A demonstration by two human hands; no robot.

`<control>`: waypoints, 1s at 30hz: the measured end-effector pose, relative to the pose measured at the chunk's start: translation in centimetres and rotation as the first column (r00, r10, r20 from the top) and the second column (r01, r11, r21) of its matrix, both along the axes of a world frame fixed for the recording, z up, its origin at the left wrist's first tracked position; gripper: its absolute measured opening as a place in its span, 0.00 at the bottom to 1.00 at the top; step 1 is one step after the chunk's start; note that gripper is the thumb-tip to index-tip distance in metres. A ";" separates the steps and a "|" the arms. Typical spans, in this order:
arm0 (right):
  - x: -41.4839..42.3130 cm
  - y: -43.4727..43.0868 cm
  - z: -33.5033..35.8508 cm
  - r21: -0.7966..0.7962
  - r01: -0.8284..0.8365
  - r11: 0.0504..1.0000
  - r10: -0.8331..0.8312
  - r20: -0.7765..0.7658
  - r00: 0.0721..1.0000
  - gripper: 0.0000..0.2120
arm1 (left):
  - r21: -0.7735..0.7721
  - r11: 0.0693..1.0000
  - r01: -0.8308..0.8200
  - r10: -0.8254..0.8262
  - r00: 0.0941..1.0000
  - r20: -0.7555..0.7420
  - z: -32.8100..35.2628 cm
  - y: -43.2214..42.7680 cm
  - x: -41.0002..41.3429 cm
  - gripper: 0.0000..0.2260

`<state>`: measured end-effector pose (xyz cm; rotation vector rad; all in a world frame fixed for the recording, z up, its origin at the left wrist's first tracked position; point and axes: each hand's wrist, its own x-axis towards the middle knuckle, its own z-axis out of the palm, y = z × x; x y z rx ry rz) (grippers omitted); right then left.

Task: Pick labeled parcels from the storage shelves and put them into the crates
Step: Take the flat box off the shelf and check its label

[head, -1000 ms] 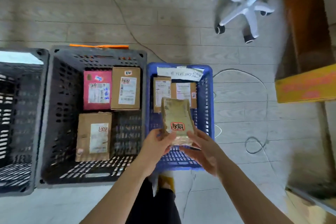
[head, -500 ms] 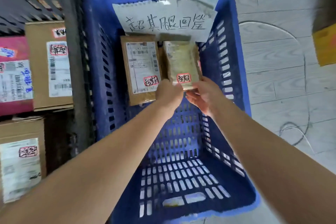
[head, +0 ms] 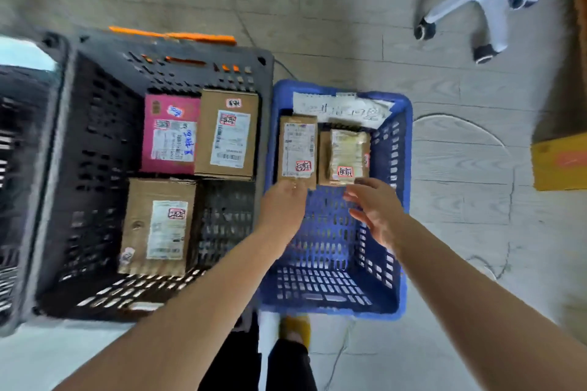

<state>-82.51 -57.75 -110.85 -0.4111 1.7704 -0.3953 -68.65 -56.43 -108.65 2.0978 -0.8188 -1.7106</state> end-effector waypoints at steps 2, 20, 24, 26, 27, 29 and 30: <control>2.1 -0.7 4.9 -0.047 -0.091 0.995 0.092 0.028 0.995 0.20 | -0.025 0.995 -0.099 0.100 0.995 0.030 5.0 0.4 3.0 0.12; 38.6 13.3 43.1 -0.496 -0.647 0.579 0.803 0.212 0.557 0.18 | -0.448 0.635 -0.629 0.737 0.666 0.110 44.7 27.7 32.7 0.14; 47.3 23.7 49.9 -0.578 -0.639 0.508 0.856 0.258 0.447 0.08 | -0.588 0.507 -0.631 0.827 0.548 0.126 51.2 39.2 38.8 0.14; 50.8 28.6 52.8 -0.616 -0.629 0.474 0.877 0.265 0.402 0.05 | -0.629 0.427 -0.650 0.875 0.472 0.107 54.0 44.7 41.3 0.13; 52.4 30.8 54.1 -0.634 -0.622 0.460 0.885 0.270 0.379 0.05 | -0.650 0.388 -0.653 0.896 0.432 0.101 55.4 47.2 42.4 0.14; 55.2 34.9 56.6 -0.670 -0.622 0.405 0.913 0.261 0.313 0.03 | -0.685 0.327 -0.651 0.928 0.358 0.103 57.3 51.6 44.6 0.13; 56.4 36.7 57.9 -0.686 -0.626 0.371 0.928 0.253 0.273 0.03 | -0.696 0.279 -0.662 0.945 0.317 0.077 58.0 53.5 45.7 0.11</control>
